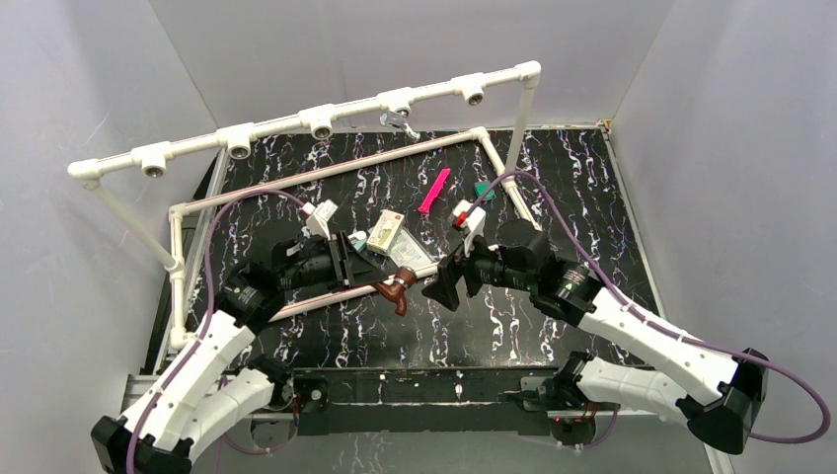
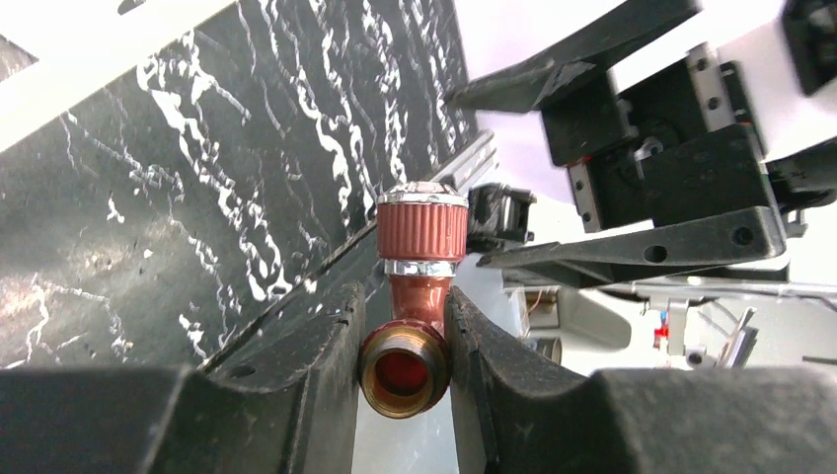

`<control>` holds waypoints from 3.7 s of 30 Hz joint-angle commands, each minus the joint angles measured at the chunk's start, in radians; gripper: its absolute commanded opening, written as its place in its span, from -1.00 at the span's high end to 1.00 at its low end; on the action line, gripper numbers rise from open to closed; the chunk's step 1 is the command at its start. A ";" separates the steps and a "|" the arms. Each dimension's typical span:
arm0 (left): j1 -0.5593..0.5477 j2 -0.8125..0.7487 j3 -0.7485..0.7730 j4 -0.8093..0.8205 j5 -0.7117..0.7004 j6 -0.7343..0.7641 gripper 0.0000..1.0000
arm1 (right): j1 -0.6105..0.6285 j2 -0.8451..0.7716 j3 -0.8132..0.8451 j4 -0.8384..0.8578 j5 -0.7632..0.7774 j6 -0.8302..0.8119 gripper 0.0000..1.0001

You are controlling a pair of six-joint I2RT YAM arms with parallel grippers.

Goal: Install the water faucets

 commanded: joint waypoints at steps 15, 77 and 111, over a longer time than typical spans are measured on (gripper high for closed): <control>-0.002 -0.167 -0.194 0.549 -0.287 -0.374 1.00 | -0.066 0.114 0.045 0.394 -0.175 0.746 -0.75; -0.002 -0.208 -0.281 0.617 -0.487 -0.511 1.00 | -0.094 0.353 0.032 0.824 -0.246 1.076 0.19; -0.002 -0.159 -0.231 0.543 -0.451 -0.489 -0.04 | -0.086 0.276 0.011 0.748 -0.154 1.007 0.97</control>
